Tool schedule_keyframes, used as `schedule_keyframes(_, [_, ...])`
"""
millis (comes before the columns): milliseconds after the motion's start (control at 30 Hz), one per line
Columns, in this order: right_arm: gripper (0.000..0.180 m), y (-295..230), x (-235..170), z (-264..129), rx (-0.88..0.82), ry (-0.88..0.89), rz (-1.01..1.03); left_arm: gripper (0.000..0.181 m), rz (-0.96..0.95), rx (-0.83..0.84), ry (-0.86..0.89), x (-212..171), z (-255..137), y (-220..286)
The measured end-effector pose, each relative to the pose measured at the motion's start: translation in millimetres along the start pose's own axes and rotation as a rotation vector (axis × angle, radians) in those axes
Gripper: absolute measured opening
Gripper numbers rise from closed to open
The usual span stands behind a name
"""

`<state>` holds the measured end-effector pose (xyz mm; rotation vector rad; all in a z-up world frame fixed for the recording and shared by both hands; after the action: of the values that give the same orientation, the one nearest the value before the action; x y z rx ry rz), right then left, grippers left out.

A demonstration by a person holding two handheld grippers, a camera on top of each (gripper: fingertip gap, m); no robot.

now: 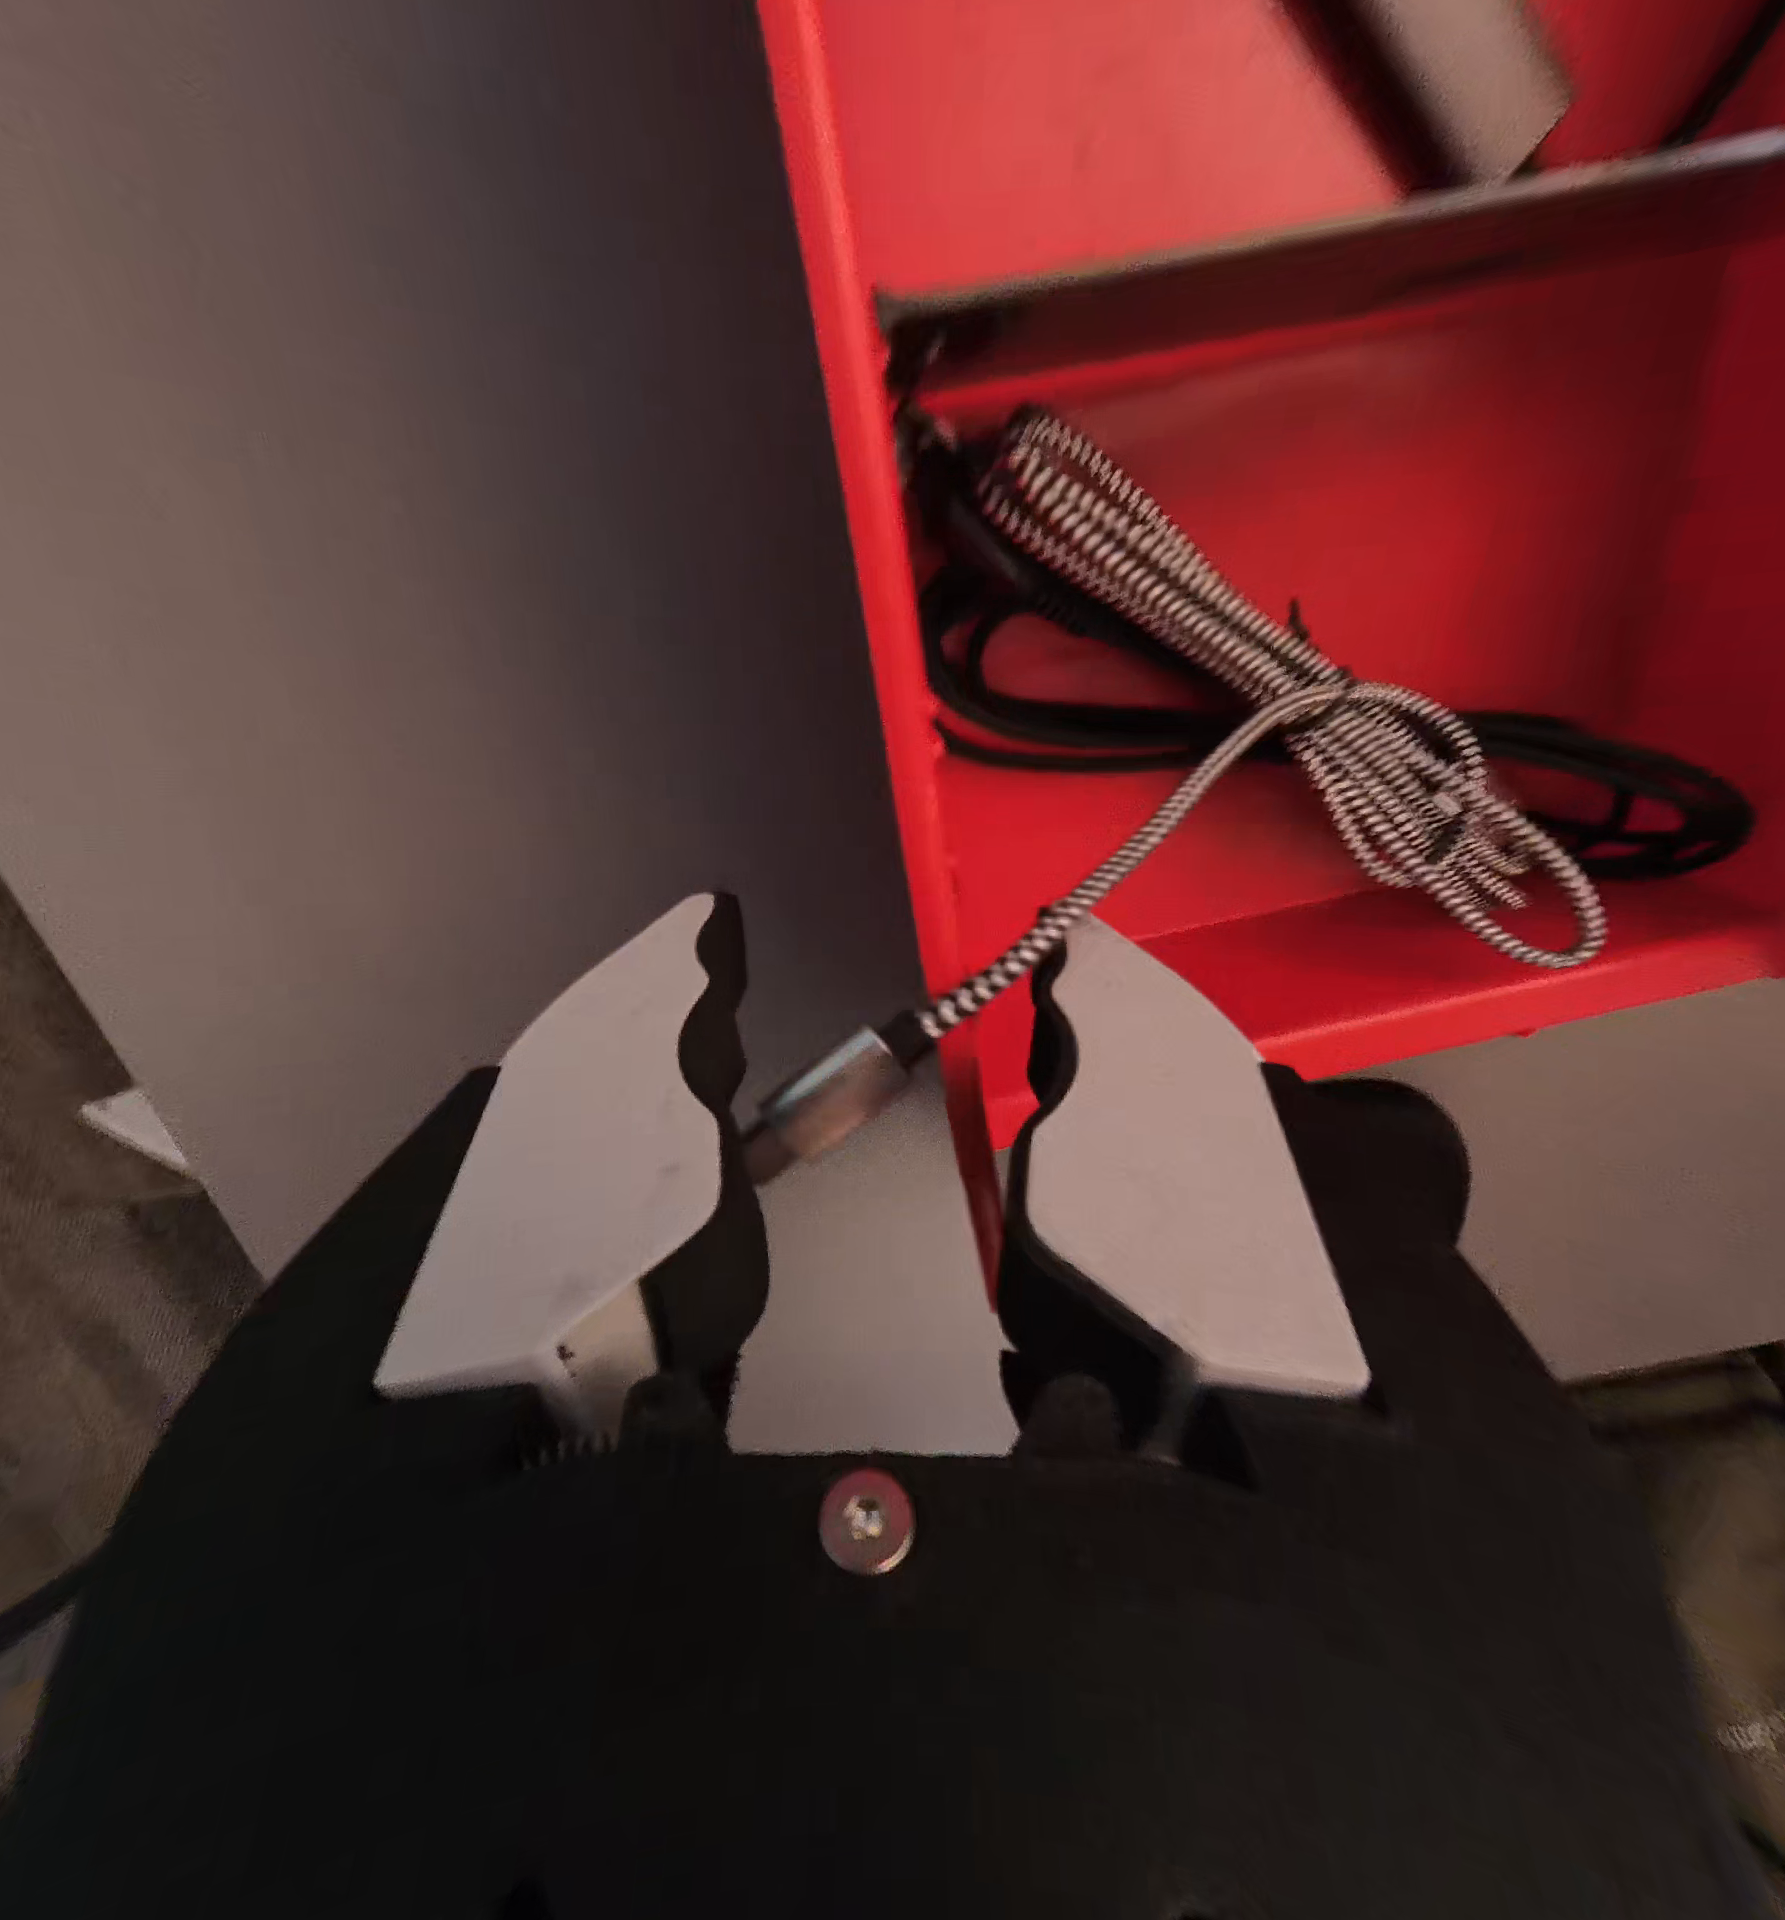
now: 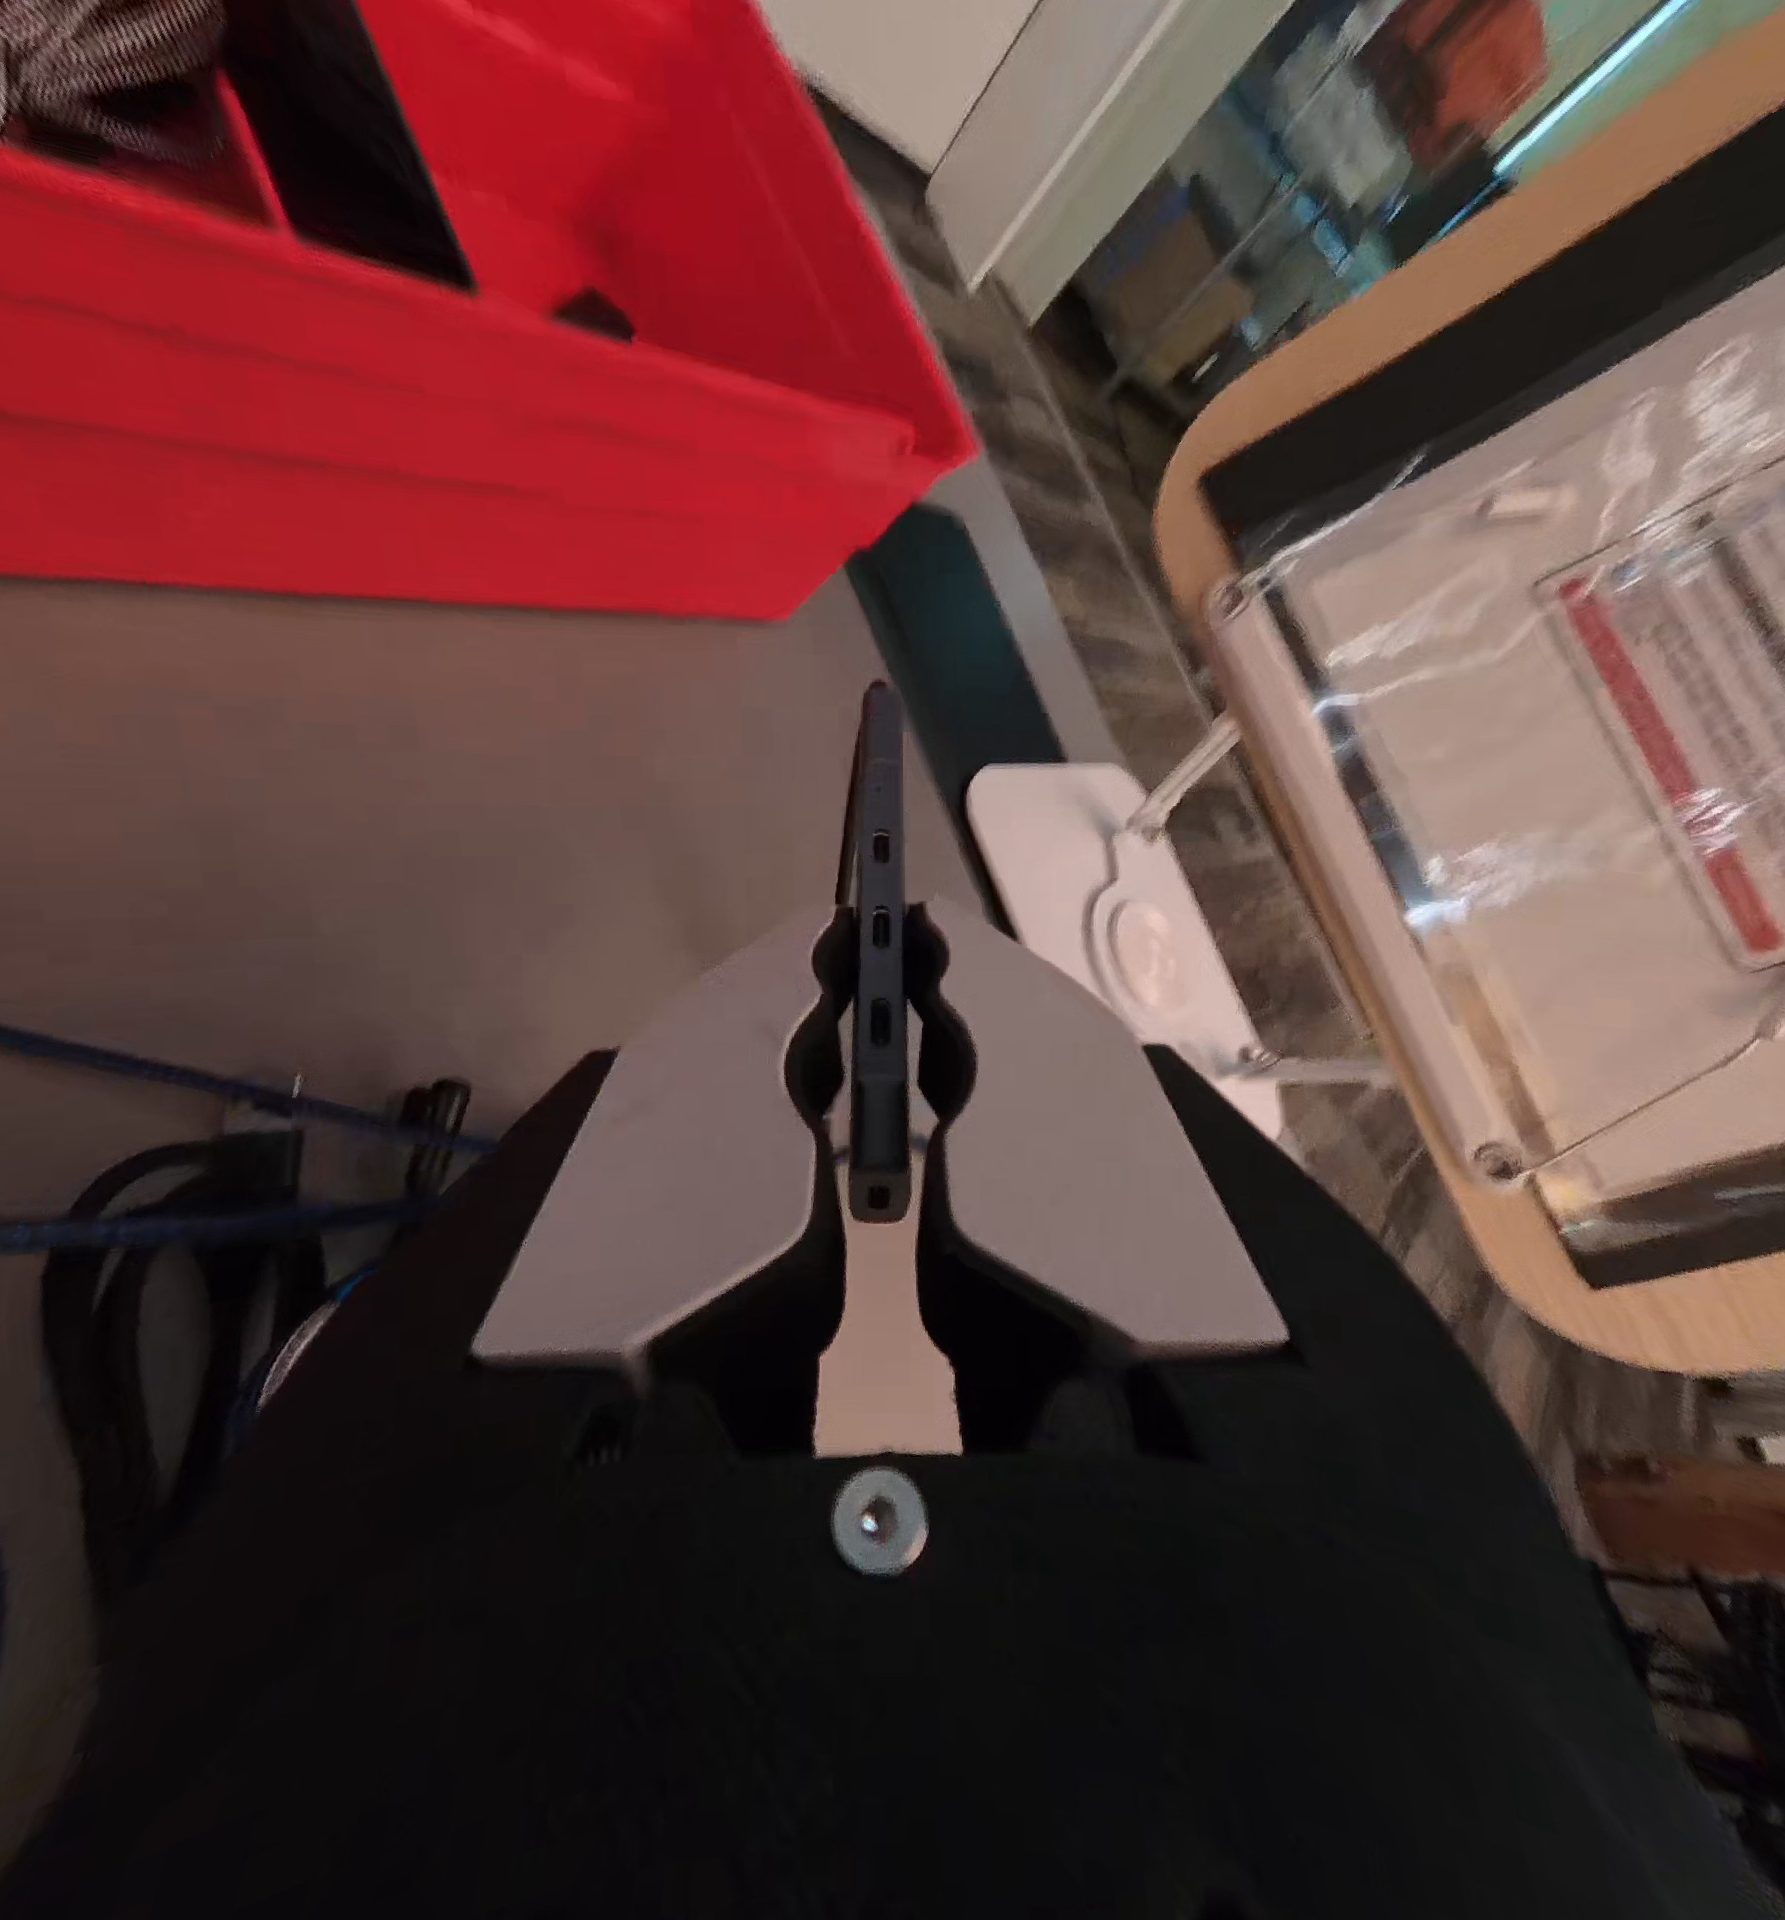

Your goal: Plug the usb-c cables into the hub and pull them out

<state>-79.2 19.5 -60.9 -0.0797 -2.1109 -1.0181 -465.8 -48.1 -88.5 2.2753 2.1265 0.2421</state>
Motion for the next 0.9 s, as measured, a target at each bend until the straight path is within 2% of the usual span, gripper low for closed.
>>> schedule_keyframes(67, [0.010,6,8,1,-0.022,0.070,-0.005,0.046,0.002,0.009,-0.059,-4,8,-4])
schedule_keyframes(133, [0.010,-1,11,5,0.100,0.140,-0.051,0.045,-0.001,-0.017,-0.073,-3,12,-4])
schedule_keyframes(300, [0.010,-28,-23,36,0.320,-0.020,-0.062,0.038,-0.021,-0.054,-0.050,-1,13,-6])
schedule_keyframes(333, [0.010,-31,-29,40,0.340,-0.049,-0.057,0.032,-0.030,-0.062,-0.047,0,13,-6])
schedule_keyframes(533, [0.010,-37,-44,48,0.417,-0.117,-0.021,0.032,-0.046,-0.054,-0.052,-2,9,-5])
schedule_keyframes(733, [0.012,-43,-58,51,0.473,-0.173,-0.002,0.032,-0.091,-0.006,0.018,-13,-20,0])
schedule_keyframes(900, [0.018,-47,-62,52,0.473,-0.179,-0.028,0.036,-0.066,0.106,0.137,-22,-55,16])
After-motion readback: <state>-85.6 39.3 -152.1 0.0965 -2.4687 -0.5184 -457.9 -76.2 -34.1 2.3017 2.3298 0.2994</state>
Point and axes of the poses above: each gripper's, where its closed fingertips meet, z out along the fingers, x out of its top, y = z × x across the jaws, the point moved 6 cm from there along -z, back along the fingers, and after that the axes turned 2 degrees about -z, right-handed, at the moved point
